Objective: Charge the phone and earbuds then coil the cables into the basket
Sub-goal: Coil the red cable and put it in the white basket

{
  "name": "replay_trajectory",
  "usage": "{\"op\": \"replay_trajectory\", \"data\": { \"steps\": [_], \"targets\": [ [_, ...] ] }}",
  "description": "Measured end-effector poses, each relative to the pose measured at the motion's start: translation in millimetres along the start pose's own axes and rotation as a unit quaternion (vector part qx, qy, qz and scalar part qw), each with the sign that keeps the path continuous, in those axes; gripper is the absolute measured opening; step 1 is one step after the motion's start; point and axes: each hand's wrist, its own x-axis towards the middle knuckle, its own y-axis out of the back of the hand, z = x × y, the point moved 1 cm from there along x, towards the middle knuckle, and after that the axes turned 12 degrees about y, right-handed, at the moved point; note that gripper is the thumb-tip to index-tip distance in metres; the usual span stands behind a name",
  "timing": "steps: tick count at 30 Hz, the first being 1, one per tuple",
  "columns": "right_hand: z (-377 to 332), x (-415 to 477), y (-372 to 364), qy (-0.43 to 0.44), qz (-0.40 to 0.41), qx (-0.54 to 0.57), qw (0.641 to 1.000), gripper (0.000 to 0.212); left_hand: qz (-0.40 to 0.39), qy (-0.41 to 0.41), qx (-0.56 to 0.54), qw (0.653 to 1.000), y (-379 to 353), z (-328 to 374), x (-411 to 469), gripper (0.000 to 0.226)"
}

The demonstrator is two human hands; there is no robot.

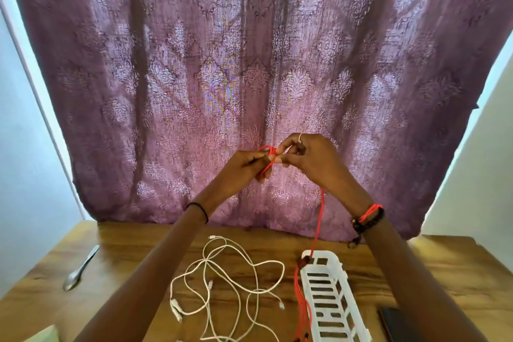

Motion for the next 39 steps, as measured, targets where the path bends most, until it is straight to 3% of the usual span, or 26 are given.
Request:
{"op": "replay_trajectory", "data": {
  "steps": [7, 12, 17, 23, 27, 33, 39],
  "targets": [
    [7.7, 1.5, 11.2, 0.007, -0.030, 0.120, 0.992, 0.007, -0.075, 0.064, -0.118, 0.988, 1.5, -5.4, -9.5, 0.021],
    [10.8, 6.1, 8.8, 0.020, 0.005, 0.186, 0.982, 0.015, -0.125, 0.105, -0.229, 0.960, -1.1, 3.1, -14.0, 0.030],
    [14.6, 7.6, 3.1, 0.017, 0.050, 0.273, 0.961, 0.009, -0.136, 0.127, -0.332, 0.925, 0.4, 4.3, -15.3, 0.032],
    [23.4, 11.8, -27.1, -0.026, 0.128, 0.455, 0.881, 0.014, -0.156, 0.130, -0.524, 0.827, -5.0, 4.5, -10.5, 0.030],
    [29.7, 10.9, -45.7, -0.050, 0.161, 0.522, 0.836, 0.023, -0.175, 0.104, -0.575, 0.792, -6.5, -0.6, -5.3, 0.044],
    [32.6, 0.7, -70.5, -0.113, 0.187, 0.531, 0.818, 0.015, -0.108, 0.092, -0.653, 0.744, -0.6, -2.2, 3.5, 0.031],
    [31.0, -14.1, -86.8, -0.143, 0.192, 0.480, 0.844, 0.016, -0.003, 0.067, -0.667, 0.742, 12.8, -1.5, 13.6, 0.039]
  ]
}}
